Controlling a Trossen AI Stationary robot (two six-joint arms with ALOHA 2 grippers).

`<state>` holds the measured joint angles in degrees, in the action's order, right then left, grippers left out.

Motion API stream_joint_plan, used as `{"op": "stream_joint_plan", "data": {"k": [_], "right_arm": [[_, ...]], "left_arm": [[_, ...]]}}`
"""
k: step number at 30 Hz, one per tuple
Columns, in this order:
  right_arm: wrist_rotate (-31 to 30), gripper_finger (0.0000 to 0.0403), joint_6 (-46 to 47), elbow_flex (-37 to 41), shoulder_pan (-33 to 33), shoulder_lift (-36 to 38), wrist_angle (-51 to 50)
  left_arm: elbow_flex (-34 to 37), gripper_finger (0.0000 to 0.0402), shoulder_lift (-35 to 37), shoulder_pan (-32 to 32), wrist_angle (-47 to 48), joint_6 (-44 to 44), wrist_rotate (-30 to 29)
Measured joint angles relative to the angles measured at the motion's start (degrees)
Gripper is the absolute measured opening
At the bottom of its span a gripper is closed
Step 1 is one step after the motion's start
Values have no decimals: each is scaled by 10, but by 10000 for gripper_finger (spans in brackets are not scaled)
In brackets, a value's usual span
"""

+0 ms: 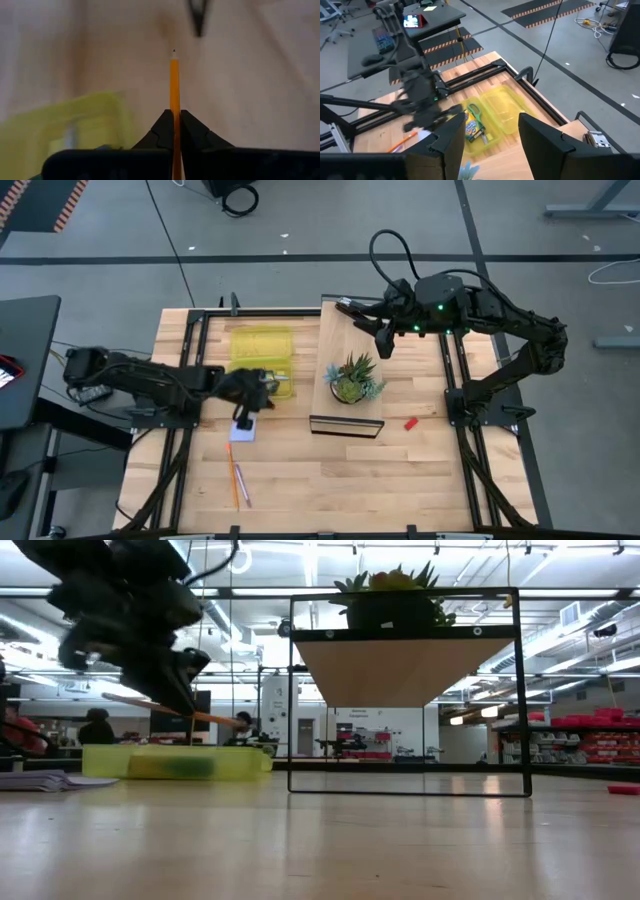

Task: Pack school essentials
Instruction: Put the orange pencil into the yellow supply box

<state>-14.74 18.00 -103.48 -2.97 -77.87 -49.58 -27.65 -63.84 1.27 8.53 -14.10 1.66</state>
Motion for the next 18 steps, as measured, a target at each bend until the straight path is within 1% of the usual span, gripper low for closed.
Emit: {"op": "stream_joint_plan", "data": {"k": [4,10,14,18], "right_arm": [[-2,190,3,0,2,0,0],[-2,190,5,0,2,0,0],[-2,190,5,0,2,0,0],[-2,190,5,0,2,0,0]], "left_arm": [[8,9,0,69,-13,-16,0],[9,10,0,150,-24,-49,1],[30,9,0,202,-53,-60,12],[51,8,0,239,-94,-61,21]]}}
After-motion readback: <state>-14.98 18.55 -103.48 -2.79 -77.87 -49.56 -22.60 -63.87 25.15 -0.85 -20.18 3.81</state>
